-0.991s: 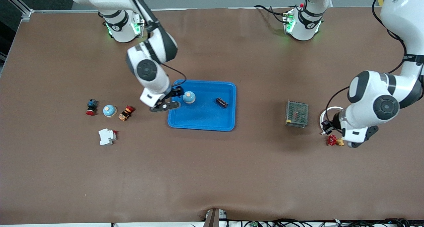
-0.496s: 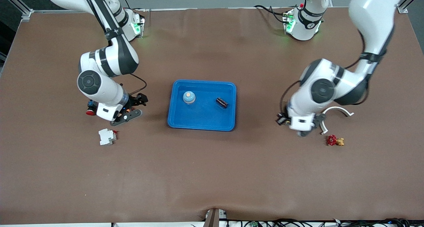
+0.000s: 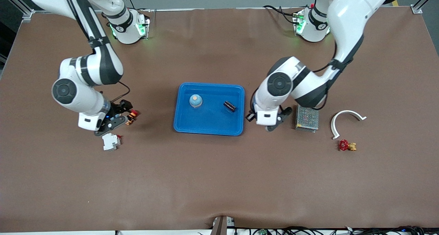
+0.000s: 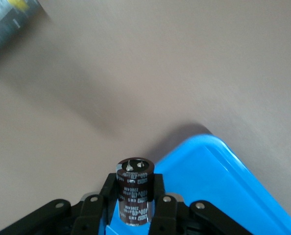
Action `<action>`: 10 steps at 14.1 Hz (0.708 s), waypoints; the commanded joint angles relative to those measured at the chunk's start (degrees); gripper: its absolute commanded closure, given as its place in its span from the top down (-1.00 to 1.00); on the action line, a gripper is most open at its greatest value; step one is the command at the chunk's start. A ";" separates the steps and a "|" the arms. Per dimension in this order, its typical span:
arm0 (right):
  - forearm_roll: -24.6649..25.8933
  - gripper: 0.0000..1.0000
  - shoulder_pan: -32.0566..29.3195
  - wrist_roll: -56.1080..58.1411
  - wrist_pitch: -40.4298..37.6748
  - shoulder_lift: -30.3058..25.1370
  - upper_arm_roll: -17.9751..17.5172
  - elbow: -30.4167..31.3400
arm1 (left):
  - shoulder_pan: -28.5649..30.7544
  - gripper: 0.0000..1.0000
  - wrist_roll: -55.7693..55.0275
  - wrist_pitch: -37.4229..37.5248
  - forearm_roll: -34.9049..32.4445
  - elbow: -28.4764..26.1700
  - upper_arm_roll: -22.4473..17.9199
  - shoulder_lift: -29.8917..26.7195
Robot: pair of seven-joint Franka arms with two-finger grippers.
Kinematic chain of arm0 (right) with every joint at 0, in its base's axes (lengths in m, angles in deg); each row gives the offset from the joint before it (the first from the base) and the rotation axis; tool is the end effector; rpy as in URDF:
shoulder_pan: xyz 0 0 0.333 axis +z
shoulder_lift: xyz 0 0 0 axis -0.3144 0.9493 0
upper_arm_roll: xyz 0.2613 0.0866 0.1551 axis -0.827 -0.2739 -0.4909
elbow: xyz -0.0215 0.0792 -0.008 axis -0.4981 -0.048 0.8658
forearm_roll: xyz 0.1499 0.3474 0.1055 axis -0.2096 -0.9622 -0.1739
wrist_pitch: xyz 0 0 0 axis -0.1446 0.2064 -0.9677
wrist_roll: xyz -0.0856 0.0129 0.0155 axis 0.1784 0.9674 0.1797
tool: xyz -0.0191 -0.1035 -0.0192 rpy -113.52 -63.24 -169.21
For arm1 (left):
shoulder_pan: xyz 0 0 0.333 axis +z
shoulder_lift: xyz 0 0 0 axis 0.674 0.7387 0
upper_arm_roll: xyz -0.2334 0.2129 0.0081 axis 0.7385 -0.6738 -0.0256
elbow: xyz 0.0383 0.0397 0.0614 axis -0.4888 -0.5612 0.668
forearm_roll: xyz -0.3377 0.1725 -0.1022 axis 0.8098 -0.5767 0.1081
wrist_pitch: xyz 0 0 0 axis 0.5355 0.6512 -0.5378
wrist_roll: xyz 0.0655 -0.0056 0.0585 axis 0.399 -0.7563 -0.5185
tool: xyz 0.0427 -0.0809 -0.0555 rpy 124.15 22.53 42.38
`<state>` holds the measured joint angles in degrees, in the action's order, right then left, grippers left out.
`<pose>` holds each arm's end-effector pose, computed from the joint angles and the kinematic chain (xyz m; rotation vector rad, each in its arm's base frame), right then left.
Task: Place electrolytic capacitor and blue bell in tray
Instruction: 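Release the capacitor in the tray with the left gripper while the right grasps the bell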
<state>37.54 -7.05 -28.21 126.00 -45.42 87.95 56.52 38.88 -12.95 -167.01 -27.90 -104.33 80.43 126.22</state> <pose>0.5805 0.0731 0.3161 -2.9913 -0.8777 0.1606 0.5504 -0.3963 0.2941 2.8746 1.1698 -0.1842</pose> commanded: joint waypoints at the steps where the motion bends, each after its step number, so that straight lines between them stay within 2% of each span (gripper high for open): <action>1: 2.45 1.00 -3.53 3.95 0.03 -0.50 -1.08 -0.34 | -7.73 -1.00 -5.10 -0.98 -0.46 5.85 -5.26 4.31; 7: 2.73 1.00 -8.72 12.91 4.15 2.13 -1.08 0.53 | -15.92 -1.00 -13.81 -9.16 -0.46 8.40 -11.69 9.24; 10: 2.72 1.00 -9.34 15.47 8.71 2.67 -1.08 4.39 | -17.33 -1.00 -14.52 -12.68 -0.37 8.41 -13.19 10.99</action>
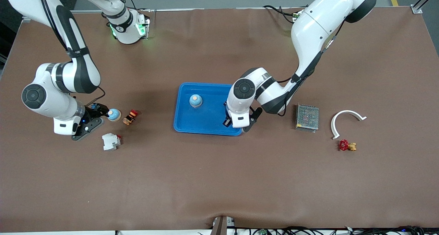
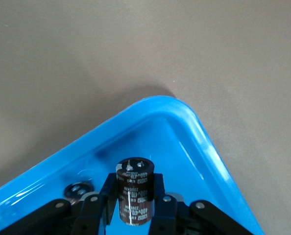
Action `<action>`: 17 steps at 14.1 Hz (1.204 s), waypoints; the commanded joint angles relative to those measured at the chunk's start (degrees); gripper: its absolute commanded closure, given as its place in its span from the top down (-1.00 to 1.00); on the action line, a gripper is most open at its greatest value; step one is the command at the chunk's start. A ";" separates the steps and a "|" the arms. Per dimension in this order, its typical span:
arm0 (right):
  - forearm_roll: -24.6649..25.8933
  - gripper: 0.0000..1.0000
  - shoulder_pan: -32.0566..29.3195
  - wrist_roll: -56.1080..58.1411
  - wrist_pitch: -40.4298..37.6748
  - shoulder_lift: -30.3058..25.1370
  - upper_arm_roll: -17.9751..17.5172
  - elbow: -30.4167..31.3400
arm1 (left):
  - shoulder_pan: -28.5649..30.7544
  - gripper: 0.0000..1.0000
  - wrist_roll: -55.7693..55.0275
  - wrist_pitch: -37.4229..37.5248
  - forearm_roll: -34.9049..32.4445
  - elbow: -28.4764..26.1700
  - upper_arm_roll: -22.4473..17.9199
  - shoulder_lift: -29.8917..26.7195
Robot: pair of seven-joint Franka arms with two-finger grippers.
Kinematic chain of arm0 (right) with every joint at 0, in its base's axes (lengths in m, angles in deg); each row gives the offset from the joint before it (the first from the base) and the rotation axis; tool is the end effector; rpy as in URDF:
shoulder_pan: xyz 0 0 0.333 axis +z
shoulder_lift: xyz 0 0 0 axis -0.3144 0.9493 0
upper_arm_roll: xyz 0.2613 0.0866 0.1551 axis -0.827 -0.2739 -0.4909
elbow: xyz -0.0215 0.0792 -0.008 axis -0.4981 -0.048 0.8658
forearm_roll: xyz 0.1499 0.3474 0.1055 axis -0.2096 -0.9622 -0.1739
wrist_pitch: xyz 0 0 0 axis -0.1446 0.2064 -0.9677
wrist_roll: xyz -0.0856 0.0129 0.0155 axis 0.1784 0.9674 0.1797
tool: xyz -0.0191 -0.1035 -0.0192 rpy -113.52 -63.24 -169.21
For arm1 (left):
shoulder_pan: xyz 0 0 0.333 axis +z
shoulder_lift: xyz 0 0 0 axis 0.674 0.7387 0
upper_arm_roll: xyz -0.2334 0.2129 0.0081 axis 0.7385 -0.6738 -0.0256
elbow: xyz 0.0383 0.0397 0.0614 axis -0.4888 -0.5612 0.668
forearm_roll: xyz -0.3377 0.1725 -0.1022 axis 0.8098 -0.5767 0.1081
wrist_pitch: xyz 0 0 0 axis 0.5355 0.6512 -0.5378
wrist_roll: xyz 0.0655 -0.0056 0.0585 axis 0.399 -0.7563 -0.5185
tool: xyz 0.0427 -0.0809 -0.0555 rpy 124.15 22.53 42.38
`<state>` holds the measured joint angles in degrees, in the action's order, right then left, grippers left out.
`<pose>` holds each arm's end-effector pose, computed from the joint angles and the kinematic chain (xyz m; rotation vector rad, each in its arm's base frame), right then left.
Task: Place electrolytic capacitor and blue bell in tray
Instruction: 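Release the capacitor in the tray with the left gripper while the right grasps the bell, then lift the bell with the right gripper while the left gripper withdraws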
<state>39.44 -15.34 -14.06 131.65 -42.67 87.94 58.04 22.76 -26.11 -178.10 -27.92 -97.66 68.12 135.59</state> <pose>0.5864 -0.0127 0.2847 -2.9480 -1.0675 0.1337 0.5393 -0.4679 0.2126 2.7250 1.3788 -0.0974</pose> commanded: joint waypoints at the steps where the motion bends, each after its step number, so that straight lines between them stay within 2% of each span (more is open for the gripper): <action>1: 0.82 1.00 -0.97 1.32 4.91 -0.09 -1.15 4.62 | -1.30 -1.00 -1.36 -1.86 -0.35 1.74 -0.88 2.25; 3: 0.82 1.00 -0.88 1.32 9.30 0.00 -1.15 8.23 | -1.12 -1.00 -1.36 -1.86 -0.26 1.65 -0.88 2.43; 4: 0.82 1.00 -0.79 1.32 11.41 0.08 -1.24 9.55 | -1.12 -0.47 -1.36 -1.86 -0.26 1.65 -0.88 2.34; 5: 0.74 1.00 -0.53 1.32 12.39 0.69 -1.24 10.17 | -1.21 0.57 -1.01 -1.86 -0.52 1.65 -0.88 2.34; 6: 0.82 1.00 -0.61 1.32 12.83 0.87 -1.24 10.61 | -1.30 1.00 -1.01 -1.86 -0.79 1.65 -0.88 1.91; 11: 0.82 1.00 -0.52 1.41 17.05 1.58 -1.24 13.52 | 0.11 1.00 0.74 -0.99 -1.66 1.65 -1.93 -0.12; 13: 0.82 1.00 -0.96 1.67 17.93 2.37 -1.24 13.60 | 1.68 1.00 2.15 -0.11 -1.93 1.65 -2.82 -2.31; 17: 0.74 1.00 -1.93 3.34 20.74 4.65 -1.24 13.96 | 6.69 1.00 10.93 6.65 -2.02 1.56 -2.55 -9.24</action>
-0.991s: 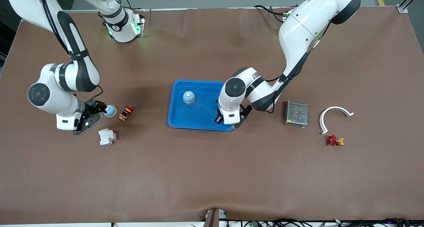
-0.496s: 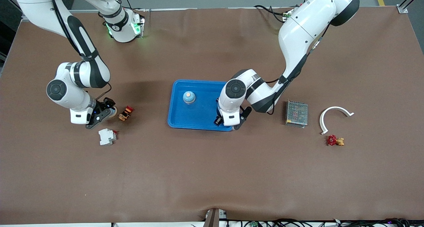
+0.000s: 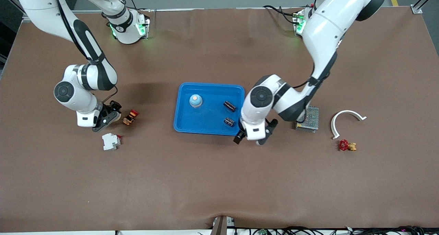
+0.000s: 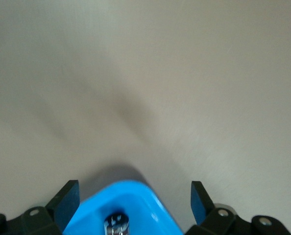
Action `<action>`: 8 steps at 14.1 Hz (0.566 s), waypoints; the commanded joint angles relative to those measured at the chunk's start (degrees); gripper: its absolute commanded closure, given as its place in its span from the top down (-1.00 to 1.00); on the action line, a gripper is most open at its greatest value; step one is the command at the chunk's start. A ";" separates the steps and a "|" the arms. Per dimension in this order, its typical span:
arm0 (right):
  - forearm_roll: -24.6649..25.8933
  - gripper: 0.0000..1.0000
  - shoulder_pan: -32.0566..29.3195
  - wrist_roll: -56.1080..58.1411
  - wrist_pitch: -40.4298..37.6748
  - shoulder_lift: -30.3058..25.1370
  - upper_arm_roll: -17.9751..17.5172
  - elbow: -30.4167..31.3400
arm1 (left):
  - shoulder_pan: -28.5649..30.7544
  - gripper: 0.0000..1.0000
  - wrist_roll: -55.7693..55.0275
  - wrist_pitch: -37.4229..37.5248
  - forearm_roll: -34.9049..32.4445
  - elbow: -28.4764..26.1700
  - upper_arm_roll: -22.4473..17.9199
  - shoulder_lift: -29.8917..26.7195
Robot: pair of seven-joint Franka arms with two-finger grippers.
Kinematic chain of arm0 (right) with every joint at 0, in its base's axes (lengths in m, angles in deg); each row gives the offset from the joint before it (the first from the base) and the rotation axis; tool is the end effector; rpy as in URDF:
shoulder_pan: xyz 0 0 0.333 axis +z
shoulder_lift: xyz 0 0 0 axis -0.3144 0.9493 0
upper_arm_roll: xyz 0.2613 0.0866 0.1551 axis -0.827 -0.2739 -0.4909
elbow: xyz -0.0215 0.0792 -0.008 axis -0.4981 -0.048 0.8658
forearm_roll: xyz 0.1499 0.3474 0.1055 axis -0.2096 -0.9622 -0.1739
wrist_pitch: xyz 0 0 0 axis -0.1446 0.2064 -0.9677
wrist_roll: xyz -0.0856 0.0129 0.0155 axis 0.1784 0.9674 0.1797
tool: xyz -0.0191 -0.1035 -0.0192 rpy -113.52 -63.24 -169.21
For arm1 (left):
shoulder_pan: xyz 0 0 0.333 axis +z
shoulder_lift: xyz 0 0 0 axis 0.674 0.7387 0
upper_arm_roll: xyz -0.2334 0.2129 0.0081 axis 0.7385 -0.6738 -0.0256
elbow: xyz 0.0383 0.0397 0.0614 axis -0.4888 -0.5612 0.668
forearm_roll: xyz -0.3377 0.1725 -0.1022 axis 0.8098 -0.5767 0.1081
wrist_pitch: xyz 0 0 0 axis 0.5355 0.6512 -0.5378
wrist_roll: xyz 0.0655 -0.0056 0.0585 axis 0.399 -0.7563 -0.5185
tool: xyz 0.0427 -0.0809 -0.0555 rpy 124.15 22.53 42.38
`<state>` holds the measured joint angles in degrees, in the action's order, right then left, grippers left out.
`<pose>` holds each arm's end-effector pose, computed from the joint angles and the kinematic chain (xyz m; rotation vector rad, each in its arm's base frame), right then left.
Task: Place electrolytic capacitor and blue bell in tray
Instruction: 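Lift the bell with the right gripper while the left gripper withdraws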
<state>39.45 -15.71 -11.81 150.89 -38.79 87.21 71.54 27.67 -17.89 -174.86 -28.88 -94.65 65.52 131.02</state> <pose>0.5304 -0.0099 0.1852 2.9206 1.1375 -0.0859 0.6100 -0.3977 0.2759 2.7265 1.3339 0.0751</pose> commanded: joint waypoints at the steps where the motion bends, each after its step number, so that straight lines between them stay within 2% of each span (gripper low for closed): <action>1: 0.73 1.00 -1.64 1.18 2.29 1.30 -0.51 0.63 | 2.48 1.00 6.04 5.42 -0.98 -1.63 0.05 -6.44; 8: 0.73 1.00 -1.64 1.18 4.06 1.84 -0.51 1.34 | 12.05 1.00 30.82 22.48 -0.19 -2.16 0.31 -18.40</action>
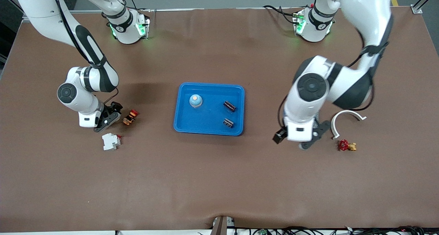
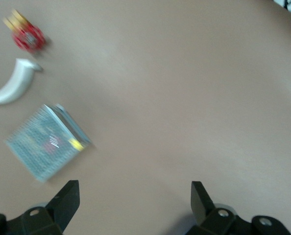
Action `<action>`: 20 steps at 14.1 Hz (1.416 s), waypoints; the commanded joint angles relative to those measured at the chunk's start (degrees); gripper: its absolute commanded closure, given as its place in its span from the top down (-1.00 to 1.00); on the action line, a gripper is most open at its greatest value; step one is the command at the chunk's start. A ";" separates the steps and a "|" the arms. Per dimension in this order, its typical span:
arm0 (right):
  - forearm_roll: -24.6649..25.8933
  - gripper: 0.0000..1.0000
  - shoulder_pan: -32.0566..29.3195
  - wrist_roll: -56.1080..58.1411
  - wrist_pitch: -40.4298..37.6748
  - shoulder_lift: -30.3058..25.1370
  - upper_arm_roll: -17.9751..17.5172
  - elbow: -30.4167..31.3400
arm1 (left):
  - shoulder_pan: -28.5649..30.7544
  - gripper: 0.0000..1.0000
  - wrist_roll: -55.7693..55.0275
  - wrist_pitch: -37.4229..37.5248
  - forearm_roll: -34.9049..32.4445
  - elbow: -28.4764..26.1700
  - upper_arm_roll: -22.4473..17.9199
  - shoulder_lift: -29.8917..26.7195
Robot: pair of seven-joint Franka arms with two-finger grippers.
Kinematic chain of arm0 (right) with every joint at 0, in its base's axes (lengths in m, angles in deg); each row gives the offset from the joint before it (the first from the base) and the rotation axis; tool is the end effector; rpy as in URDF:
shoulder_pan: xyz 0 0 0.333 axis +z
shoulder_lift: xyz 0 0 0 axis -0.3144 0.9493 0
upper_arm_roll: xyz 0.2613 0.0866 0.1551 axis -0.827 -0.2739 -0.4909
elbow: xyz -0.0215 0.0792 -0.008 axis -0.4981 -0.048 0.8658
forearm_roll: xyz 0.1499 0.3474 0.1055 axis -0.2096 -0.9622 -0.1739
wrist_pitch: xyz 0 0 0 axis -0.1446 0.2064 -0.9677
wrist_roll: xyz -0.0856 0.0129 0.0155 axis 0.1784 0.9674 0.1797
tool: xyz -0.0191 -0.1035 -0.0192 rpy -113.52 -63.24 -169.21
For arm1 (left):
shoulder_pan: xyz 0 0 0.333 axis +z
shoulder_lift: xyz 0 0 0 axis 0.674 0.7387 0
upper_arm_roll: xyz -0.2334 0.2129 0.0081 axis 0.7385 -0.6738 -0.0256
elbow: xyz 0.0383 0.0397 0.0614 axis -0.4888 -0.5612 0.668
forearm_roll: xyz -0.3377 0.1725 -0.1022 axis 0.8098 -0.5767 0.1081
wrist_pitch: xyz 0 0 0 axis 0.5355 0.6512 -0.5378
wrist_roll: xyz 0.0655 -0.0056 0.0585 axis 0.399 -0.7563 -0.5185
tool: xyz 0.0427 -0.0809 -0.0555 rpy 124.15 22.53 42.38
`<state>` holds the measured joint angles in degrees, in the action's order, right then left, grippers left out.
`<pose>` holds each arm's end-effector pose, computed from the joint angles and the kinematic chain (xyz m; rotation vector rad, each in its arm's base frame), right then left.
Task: Place electrolytic capacitor and blue bell in tray
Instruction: 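Lift the bell with the right gripper while the left gripper withdraws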
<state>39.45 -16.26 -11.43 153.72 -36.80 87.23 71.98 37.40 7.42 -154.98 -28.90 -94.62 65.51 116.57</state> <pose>0.5271 -0.0154 0.1684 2.9184 1.1328 -0.0768 0.6371 -0.2672 0.4146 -2.8892 -0.9813 -0.1474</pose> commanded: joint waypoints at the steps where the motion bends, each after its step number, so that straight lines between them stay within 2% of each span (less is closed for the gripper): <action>1: 0.74 1.00 -1.27 0.80 1.23 -0.15 -0.53 0.89 | 3.55 1.00 8.59 4.10 -0.08 -2.19 0.32 -5.09; 2: 0.74 1.00 -1.62 1.06 1.14 -0.15 -0.53 0.89 | 4.18 1.00 10.88 5.42 -0.08 -2.19 0.32 -6.06; 3: 0.74 0.84 -1.89 1.68 0.88 -0.15 -0.61 0.89 | 5.05 1.00 12.12 6.56 -0.08 -2.19 0.32 -7.11; 4: 0.65 0.50 -1.98 1.86 0.61 -0.24 -0.61 0.81 | 5.58 1.00 13.53 7.96 -0.08 -2.19 0.32 -7.99; 5: 0.65 0.27 -2.06 1.86 0.52 -0.24 -0.61 0.81 | 5.85 1.00 15.98 9.72 0.01 -2.19 0.32 -8.87; 7: 0.65 -0.08 -2.24 1.86 0.44 -0.24 -0.70 0.81 | 7.86 1.00 21.60 11.92 0.36 -2.19 0.50 -10.63; 8: 0.65 -0.14 -2.24 1.77 0.44 -0.33 -0.70 0.81 | 8.22 1.00 23.54 12.54 1.32 -2.19 0.41 -11.25; 13: 0.65 -0.15 -2.07 1.51 -1.22 -0.94 -0.70 0.28 | 10.76 1.00 32.24 14.30 1.85 -1.93 0.32 -13.80; 16: 0.38 -0.18 -1.98 1.51 -7.10 -2.78 -0.70 -1.82 | 13.57 1.00 38.04 14.57 4.56 -1.75 0.41 -15.29; 20: -0.05 -0.19 -1.80 1.07 -18.25 -4.89 -0.79 -7.70 | 17.01 1.00 45.61 14.57 7.48 -1.66 0.32 -17.75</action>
<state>39.44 -17.05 -10.60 140.54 -39.76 87.24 66.66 53.20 49.73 -140.89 -22.84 -94.95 65.56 101.61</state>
